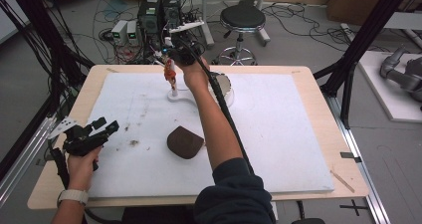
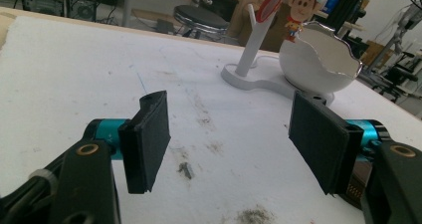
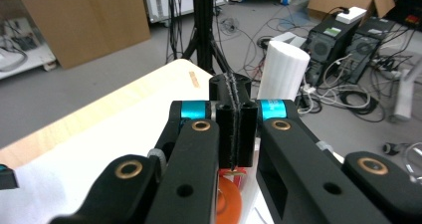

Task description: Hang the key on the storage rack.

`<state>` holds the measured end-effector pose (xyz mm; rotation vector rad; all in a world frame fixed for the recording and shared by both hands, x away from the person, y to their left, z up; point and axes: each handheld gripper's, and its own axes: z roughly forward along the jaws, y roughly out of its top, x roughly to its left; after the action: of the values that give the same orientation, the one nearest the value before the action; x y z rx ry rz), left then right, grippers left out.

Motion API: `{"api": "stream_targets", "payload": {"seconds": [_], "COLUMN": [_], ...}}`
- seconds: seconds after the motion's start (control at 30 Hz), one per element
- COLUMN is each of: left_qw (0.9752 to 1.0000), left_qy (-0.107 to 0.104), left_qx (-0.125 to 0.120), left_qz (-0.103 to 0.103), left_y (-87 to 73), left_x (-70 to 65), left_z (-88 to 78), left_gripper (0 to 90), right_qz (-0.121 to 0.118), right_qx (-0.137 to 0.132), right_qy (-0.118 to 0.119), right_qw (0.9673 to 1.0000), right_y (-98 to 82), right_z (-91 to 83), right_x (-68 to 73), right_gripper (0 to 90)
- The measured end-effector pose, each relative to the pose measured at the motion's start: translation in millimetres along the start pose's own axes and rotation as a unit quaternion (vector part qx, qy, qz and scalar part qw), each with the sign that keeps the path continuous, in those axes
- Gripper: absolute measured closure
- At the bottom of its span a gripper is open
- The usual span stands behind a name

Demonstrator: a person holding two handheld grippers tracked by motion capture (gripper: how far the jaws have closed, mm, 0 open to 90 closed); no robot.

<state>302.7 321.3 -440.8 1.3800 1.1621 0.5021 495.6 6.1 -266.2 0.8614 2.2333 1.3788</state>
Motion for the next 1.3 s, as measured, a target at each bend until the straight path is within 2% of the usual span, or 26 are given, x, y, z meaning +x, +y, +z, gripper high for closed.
{"api": "stream_targets", "payload": {"seconds": [0.1,0.13,0.27,0.43,0.53,0.57,0.63,0.7,0.77,0.83,0.9,0.97,1.03,1.1,1.23,1.3], "left_qw": [1.0,1.0,1.0,1.0,1.0,1.0,0.9999,0.9997,0.9996,0.9995,0.9995,0.9994,0.9994,0.9993,0.999,0.999], "left_qy": [0.0,0.0,0.001,0.003,0.001,-0.001,0.002,0.01,0.013,0.013,0.012,0.012,0.012,0.011,0.008,0.005], "left_qx": [0.0,0.0,0.001,-0.001,-0.006,-0.008,-0.015,-0.021,-0.022,-0.024,-0.023,-0.025,-0.025,-0.028,-0.031,-0.033], "left_qz": [0.0,0.0,0.001,0.001,0.003,0.003,0.007,0.01,0.012,0.015,0.018,0.019,0.02,0.022,0.03,0.03], "left_y": [-0.1,-0.1,-0.3,-0.5,-0.2,0.0,0.9,2.0,2.4,2.6,3.0,3.2,3.5,3.9,4.7,5.0], "left_x": [0.0,0.1,0.1,0.5,0.4,0.0,-1.1,-2.8,-4.3,-5.7,-6.1,-6.1,-6.1,-7.0,-10.7,-12.9], "left_z": [0.0,0.0,-0.6,-2.0,-3.0,-3.3,-4.1,-4.6,-5.2,-5.6,-6.0,-6.4,-7.1,-7.6,-7.6,-6.9], "left_gripper": [32.2,32.2,32.2,32.2,32.2,31.9,29.7,26.2,25.2,25.1,25.1,25.1,25.1,25.1,25.1,24.8], "right_qz": [-0.002,0.004,-0.003,0.013,0.011,0.01,0.006,0.001,0.003,0.011,0.008,0.007,-0.002,0.001,-0.005,-0.002], "right_qx": [-0.004,-0.018,-0.021,-0.036,-0.037,-0.034,-0.02,-0.03,-0.023,-0.028,-0.033,-0.022,-0.031,-0.031,-0.048,-0.051], "right_qy": [-0.005,-0.003,-0.005,-0.017,-0.038,-0.04,-0.059,-0.059,-0.072,-0.073,-0.085,-0.091,-0.099,-0.105,-0.122,-0.125], "right_qw": [1.0,0.9998,0.9998,0.9991,0.9985,0.9986,0.998,0.9978,0.9971,0.9969,0.9958,0.9956,0.9946,0.994,0.9914,0.9909], "right_y": [-0.2,0.4,-0.6,-14.6,-33.0,-41.2,-51.2,-65.1,-75.4,-88.9,-100.6,-109.4,-120.1,-130.2,-157.6,-170.4], "right_z": [0.1,-2.2,-8.4,-26.1,-43.2,-50.8,-61.8,-77.0,-89.0,-104.8,-118.9,-133.0,-148.5,-163.4,-193.1,-202.5], "right_x": [2.3,3.3,3.2,-6.8,-16.0,-20.4,-26.1,-33.3,-39.7,-49.0,-55.1,-60.6,-63.8,-67.1,-71.0,-72.3], "right_gripper": [90.0,80.6,80.2,62.1,49.1,44.3,37.4,42.6,36.2,29.9,27.7,25.4,24.7,20.8,20.5,19.8]}}
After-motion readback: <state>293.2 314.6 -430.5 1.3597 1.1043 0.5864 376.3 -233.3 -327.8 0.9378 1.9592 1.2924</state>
